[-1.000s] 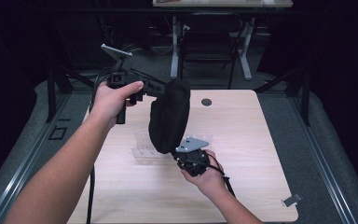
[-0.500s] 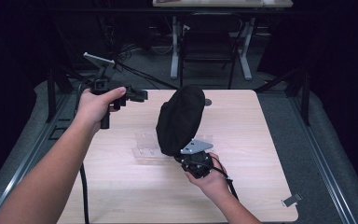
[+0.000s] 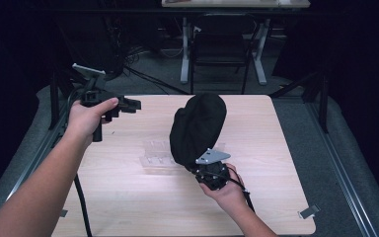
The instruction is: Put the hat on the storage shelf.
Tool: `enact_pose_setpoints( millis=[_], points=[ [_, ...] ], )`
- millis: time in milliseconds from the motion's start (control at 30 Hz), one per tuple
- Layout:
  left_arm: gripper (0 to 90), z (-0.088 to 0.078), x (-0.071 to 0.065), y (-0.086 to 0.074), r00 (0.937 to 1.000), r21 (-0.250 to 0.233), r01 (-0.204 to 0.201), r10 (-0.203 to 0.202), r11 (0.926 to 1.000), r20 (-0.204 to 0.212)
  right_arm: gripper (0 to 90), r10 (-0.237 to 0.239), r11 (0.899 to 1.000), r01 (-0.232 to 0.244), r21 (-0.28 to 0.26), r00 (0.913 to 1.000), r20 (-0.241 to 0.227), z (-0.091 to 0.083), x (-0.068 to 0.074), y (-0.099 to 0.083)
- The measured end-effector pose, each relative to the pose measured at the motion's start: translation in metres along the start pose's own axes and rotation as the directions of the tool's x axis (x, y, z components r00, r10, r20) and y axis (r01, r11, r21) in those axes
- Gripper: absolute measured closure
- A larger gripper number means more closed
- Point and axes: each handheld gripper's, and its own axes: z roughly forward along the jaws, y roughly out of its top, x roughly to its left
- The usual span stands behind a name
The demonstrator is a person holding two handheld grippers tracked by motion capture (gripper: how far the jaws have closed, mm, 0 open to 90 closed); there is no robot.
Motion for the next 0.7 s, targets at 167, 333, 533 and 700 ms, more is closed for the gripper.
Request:
enact_pose_setpoints(
  millis=[167,333,533,700],
  points=[
    [60.8,-0.004,0.012,-0.003,0.9994,-0.013,-0.007,0.007,0.9999,-0.033,76.6,0.004,1.000,-0.004,-0.005,1.0000,-0.005,0.000,0.001,-0.002],
    [60.3,-0.008,0.023,-0.006,0.9975,-0.023,-0.003,0.002,0.9997,-0.071,75.7,-0.007,1.000,0.007,0.012,1.0000,-0.004,-0.004,0.000,-0.004],
    [60.4,-0.013,0.038,-0.013,0.9911,-0.025,-0.022,0.018,0.9995,-0.132,73.4,-0.023,1.000,0.023,0.016,0.9997,-0.003,-0.011,0.000,-0.011],
    [61.5,-0.014,0.050,-0.022,0.9852,-0.009,-0.031,0.029,0.9995,-0.169,71.7,-0.014,1.000,0.014,0.026,0.9999,0.005,-0.018,-0.003,-0.021]
  ],
)
